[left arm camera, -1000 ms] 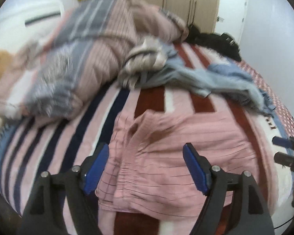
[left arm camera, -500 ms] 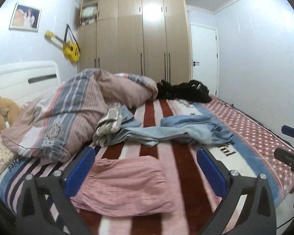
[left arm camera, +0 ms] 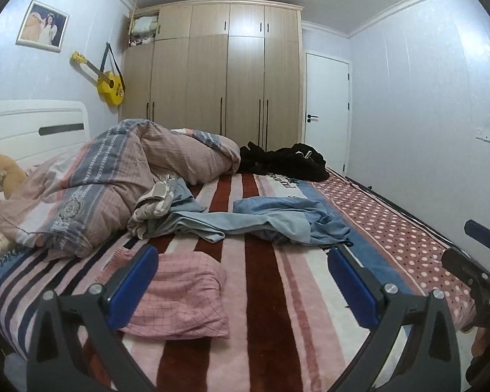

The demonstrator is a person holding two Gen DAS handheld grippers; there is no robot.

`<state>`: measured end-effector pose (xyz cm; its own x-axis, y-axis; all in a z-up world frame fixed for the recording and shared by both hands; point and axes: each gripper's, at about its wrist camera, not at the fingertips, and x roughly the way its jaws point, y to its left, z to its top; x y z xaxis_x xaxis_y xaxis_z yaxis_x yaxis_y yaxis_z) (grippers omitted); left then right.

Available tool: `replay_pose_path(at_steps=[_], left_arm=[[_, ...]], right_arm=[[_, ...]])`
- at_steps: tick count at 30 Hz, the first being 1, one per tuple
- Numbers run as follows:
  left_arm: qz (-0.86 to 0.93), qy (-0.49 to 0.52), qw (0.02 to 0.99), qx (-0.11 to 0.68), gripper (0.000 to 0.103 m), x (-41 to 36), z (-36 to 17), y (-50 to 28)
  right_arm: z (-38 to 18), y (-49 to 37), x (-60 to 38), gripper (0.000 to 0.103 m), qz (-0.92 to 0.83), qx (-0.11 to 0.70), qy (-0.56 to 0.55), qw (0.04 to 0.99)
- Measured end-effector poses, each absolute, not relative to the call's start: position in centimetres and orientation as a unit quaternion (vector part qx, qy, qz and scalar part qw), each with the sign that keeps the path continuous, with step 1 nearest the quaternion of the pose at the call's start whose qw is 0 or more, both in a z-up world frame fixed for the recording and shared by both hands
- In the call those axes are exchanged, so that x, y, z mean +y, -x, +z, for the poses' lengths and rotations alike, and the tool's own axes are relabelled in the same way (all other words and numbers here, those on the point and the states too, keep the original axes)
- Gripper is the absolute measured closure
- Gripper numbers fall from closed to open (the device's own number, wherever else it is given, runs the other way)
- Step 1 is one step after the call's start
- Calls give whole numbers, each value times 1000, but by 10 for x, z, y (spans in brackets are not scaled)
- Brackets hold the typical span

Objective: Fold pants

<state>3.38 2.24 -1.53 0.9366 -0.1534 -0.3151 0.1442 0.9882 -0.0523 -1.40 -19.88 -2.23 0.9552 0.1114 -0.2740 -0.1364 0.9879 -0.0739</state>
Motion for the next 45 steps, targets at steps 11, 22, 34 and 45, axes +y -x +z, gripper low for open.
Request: replay_pose_path(at_steps=[11,22,34,45], left_arm=[[-75,22,984,163,1,21,-15,-30],[-80,27,983,164,1,24,-15,-31],[-74,26,983,166,1,26,-16,-32],[-75,24,983,165,1,26,-17,-33]], right_arm=[[-18,16,-193,0,68,137,54,987],[-17,16,-189,0,76,134,55,987],[-16,18,-188,0,75,136,53,986],[-17,18,-187,0,75,138,55,986]])
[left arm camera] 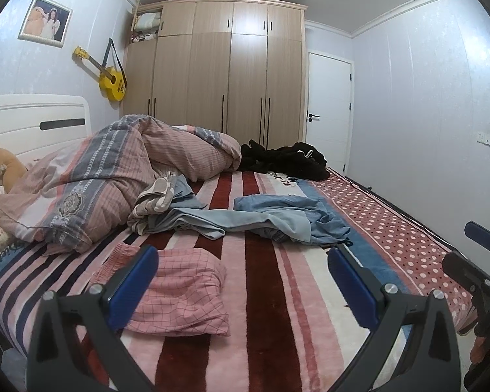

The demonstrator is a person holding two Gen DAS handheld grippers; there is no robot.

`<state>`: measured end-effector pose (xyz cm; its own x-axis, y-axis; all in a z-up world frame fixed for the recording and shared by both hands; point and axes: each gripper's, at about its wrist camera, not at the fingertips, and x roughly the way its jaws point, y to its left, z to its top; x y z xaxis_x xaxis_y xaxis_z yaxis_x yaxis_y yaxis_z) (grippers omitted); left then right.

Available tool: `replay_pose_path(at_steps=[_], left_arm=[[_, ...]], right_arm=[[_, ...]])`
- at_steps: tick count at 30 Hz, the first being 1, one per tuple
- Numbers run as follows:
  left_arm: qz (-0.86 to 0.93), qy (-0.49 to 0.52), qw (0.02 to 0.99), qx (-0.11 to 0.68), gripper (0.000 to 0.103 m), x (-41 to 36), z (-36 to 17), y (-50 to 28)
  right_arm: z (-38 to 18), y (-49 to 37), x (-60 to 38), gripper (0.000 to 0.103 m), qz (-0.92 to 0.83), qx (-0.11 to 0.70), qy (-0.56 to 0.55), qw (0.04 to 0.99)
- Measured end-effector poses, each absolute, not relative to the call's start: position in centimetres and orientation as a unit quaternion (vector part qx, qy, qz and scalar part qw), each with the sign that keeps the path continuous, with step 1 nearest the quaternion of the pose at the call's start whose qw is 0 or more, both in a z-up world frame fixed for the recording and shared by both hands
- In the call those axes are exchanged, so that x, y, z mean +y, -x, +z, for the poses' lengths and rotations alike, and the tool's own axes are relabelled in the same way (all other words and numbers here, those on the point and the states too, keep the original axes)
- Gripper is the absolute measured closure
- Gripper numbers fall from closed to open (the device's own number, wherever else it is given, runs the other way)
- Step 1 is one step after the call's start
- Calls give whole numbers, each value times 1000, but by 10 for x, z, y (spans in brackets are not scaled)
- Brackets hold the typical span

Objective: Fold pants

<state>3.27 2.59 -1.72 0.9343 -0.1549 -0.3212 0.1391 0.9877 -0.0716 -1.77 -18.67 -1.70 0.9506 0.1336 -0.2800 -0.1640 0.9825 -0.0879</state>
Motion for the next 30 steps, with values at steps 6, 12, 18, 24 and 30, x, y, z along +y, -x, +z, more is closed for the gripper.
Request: replay_pose_path(at_steps=[6,12,18,24,30], left_arm=[[-76,26,983,165,1,28,-18,-33],[-74,27,983,164,1,29,-18,-34],[-73,28,984,161,1,32,-18,-34],[-71,29,984,159,1,33,-18,-32],[-70,27,985,158,1,32,-18,-32]], right_arm=[[-18,17,-183,0,77,138,53,986],[-18,17,-180,0,78,139,54,986],[-18,16,-181,0,78,140,53,986],[-18,15,-180,0,78,140,53,986],[-18,15,-182,0,78,140,52,986]])
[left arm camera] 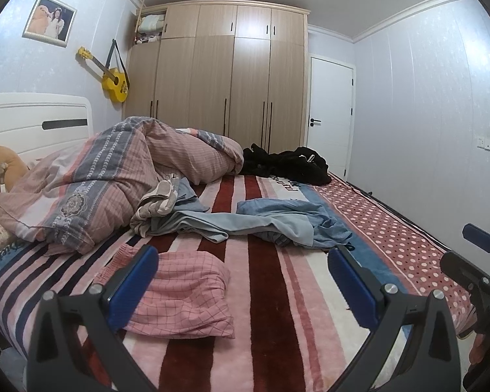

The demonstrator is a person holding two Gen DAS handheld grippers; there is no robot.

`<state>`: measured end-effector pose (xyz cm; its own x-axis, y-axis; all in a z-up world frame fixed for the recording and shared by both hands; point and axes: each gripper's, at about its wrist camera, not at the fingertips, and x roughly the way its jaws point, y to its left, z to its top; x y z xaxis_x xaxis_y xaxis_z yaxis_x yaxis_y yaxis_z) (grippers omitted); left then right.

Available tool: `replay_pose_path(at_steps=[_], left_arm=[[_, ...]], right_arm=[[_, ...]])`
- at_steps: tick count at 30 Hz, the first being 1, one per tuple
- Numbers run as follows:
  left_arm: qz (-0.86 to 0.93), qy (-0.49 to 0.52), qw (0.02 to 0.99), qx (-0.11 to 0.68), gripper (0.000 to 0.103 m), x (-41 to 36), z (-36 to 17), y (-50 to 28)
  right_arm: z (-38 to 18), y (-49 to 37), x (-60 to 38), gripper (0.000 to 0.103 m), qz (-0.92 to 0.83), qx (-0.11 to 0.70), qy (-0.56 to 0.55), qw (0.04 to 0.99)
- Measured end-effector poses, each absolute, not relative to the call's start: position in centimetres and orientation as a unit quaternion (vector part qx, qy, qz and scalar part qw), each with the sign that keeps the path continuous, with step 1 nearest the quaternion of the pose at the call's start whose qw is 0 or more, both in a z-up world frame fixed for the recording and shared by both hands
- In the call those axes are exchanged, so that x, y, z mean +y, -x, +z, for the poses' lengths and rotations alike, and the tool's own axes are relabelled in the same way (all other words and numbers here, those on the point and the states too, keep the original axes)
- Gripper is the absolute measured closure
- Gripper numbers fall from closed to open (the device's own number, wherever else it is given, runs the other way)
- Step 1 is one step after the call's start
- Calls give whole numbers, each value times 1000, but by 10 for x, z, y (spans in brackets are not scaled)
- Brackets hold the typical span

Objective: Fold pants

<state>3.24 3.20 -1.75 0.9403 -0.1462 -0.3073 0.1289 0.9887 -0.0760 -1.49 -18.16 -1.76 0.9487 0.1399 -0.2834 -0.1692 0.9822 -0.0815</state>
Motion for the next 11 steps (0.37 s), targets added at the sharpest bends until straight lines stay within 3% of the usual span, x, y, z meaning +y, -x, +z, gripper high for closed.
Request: replay_pose_path(at_steps=[11], left_arm=[[-71,26,985,158,1,31,-17,-33]], right_arm=[[-18,14,-180,0,79,141,51,986]])
